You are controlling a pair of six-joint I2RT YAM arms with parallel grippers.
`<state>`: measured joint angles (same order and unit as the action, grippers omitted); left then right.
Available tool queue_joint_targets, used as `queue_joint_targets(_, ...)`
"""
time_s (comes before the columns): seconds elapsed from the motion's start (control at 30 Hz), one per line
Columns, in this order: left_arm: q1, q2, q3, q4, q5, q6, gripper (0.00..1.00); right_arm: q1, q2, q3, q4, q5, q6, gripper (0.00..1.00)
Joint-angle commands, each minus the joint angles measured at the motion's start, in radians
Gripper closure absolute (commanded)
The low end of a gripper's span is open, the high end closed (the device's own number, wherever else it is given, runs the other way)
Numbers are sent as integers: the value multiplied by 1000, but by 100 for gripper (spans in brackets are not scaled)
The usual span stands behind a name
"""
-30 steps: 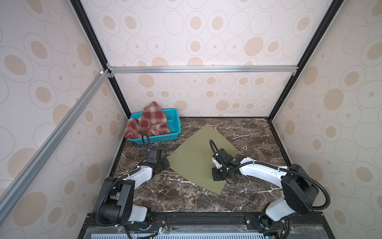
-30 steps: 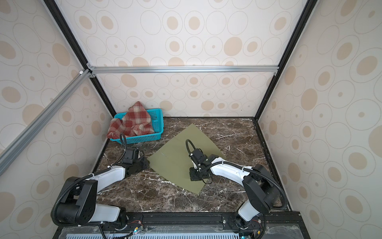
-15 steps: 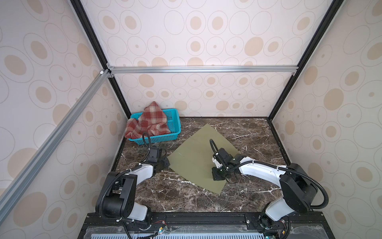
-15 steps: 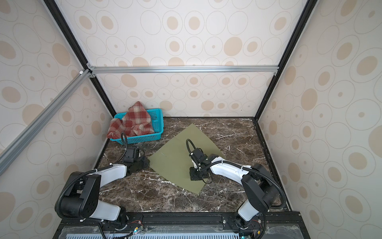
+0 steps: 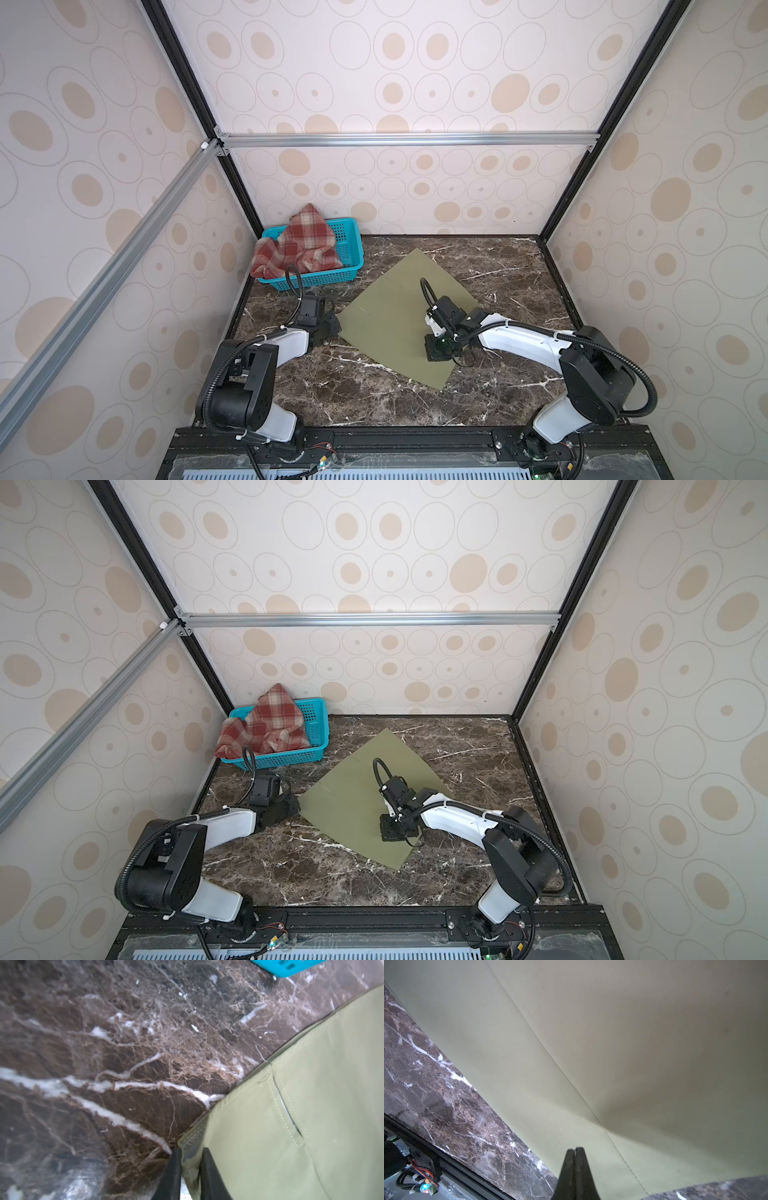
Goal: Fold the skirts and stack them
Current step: 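Hold the skirt with the right gripper while the left gripper hovers near its edge, then pull the right gripper back toward the robot, dragging the skirt's near corner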
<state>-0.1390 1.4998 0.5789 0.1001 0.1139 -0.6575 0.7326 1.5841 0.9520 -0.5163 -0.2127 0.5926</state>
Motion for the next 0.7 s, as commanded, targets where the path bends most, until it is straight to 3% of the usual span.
queue_joint_targets(0.0,12,10,29,22,-2,14,93,-5,4,17,-34,4,-9,100)
queue_joint_targets(0.07,12,8,30,17,-4,16,100,-3,-2,18,-51,28,-20,100)
queue_joint_targets(0.27,13,-33,23,4,-30,22,100,34,-90,-1,-160,154,-88,99)
queue_joint_targets(0.37,15,-59,19,5,-41,20,100,115,-149,-7,-214,252,-156,78)
queue_joint_targets(0.5,16,-80,14,20,-46,7,100,226,-181,-16,-250,295,-201,61)
queue_joint_targets(0.67,16,-75,10,50,-27,-13,100,358,-153,-25,-230,329,-235,57)
